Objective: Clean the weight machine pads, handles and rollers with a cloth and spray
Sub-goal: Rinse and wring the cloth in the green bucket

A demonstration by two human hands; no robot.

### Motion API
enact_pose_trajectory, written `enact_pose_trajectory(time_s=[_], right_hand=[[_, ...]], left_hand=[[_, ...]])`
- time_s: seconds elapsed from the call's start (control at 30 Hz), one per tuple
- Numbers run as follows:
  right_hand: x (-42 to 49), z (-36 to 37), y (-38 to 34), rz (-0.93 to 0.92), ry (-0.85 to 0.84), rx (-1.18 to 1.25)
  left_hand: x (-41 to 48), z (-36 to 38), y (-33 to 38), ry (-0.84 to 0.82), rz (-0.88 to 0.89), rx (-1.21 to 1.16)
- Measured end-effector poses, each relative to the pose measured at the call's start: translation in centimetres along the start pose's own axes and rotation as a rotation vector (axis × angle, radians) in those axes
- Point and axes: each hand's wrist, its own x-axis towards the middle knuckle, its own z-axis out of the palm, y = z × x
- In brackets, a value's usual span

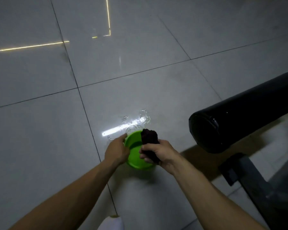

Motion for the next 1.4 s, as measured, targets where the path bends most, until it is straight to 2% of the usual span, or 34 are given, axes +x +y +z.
enact_pose_trajectory(time_s=[0.07,0.1,0.13,0.23,0.27,0.33,0.37,0.43,0.5,0.57,0.67,0.73,0.83,0.93,1.07,1.13,1.3,1.4], right_hand=[[0.2,0.0,0.6,0.044,-0.039,-0.015],[0.2,0.0,0.7,0.075,-0.078,-0.025],[0.3,-0.1,0.9,0.112,-0.135,-0.042],[0.2,-0.2,0.9,0.212,-0.329,-0.005],[0.0,-0.2,0.7,0.218,-0.369,0.034],[-0.3,-0.4,0.5,0.219,-0.404,0.156],[-0.3,-0.3,0.4,0.220,-0.382,0.211],[-0.1,0.2,0.9,0.191,-0.220,0.227],[0.5,0.8,1.6,0.160,-0.045,0.200],[1.0,0.9,2.3,0.173,-0.005,0.240],[1.0,0.3,2.6,0.226,-0.100,0.253],[0.6,0.1,2.8,0.232,-0.116,0.163],[-0.3,0.6,3.1,0.192,-0.025,0.030],[-0.1,1.1,4.1,0.132,0.075,0.018],[1.3,1.8,5.4,0.008,0.267,-0.168],[1.6,1.7,5.3,-0.073,0.337,-0.290],[2.6,1.1,4.1,-0.204,0.406,-0.437],[3.4,0.8,4.2,-0.257,0.429,-0.533]], left_hand=[[-1.0,0.6,-0.4,0.097,0.061,-0.037],[-1.4,0.4,0.0,0.165,0.129,-0.115],[-1.9,-0.1,0.7,0.160,0.206,-0.232],[-2.8,-2.1,3.2,-0.241,0.280,-0.560],[-2.8,-2.5,3.6,-0.297,0.314,-0.570],[-2.8,-2.8,4.1,-0.210,0.366,-0.497],[-3.0,-2.9,4.4,-0.129,0.372,-0.434],[-3.7,-2.3,5.0,0.073,0.337,-0.328],[-4.7,-1.1,6.3,0.250,0.241,-0.358],[-5.9,0.0,7.1,0.332,0.276,-0.391],[-6.8,0.7,5.6,0.274,0.621,-0.123],[-6.5,0.5,3.9,0.215,0.757,0.091],[-6.4,0.8,3.1,0.150,0.703,0.166],[-6.0,1.6,3.6,0.173,0.649,0.206],[-5.1,2.4,3.3,0.332,0.750,0.392],[-4.8,2.2,3.5,0.331,0.787,0.506],[-3.4,1.3,4.9,0.206,0.755,0.724],[-2.9,0.6,6.3,0.025,0.563,0.663]])
